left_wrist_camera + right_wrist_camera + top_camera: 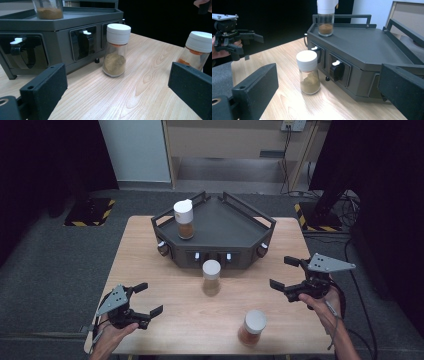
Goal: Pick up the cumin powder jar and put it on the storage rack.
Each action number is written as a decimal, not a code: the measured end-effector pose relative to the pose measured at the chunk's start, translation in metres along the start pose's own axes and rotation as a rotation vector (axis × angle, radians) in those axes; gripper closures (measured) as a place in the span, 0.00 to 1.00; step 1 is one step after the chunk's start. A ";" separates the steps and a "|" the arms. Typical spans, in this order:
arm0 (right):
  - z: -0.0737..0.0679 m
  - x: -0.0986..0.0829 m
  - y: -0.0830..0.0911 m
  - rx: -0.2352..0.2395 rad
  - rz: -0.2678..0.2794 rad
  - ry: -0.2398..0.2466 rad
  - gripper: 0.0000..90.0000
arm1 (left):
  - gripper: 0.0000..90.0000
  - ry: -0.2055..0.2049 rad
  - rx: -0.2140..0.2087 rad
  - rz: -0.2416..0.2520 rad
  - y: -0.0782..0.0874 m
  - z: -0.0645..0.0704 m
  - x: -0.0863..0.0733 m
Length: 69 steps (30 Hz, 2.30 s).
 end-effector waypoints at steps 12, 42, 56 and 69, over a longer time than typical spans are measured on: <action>0.004 0.003 -0.019 0.034 -0.021 0.003 0.05 | 0.01 0.003 -0.001 -0.003 0.000 0.000 0.000; 0.005 0.017 -0.091 0.145 -0.119 0.046 0.06 | 0.01 -0.008 -0.002 -0.018 -0.002 0.001 0.000; 0.006 0.022 -0.125 0.198 -0.170 0.058 0.07 | 0.01 -0.008 -0.007 -0.021 -0.003 0.001 0.000; 0.010 0.024 -0.153 0.233 -0.207 0.056 0.08 | 0.01 -0.017 -0.006 -0.024 -0.003 0.002 0.001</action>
Point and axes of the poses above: each handheld gripper's, and its own axes: y roughly backward along the jaws, x roughly out of its top, z roughly to its right, the point moved 7 cm from there along -y, roughly forward along the jaws, and after that the axes turned 3 degrees about -z, right-handed, at the moved point
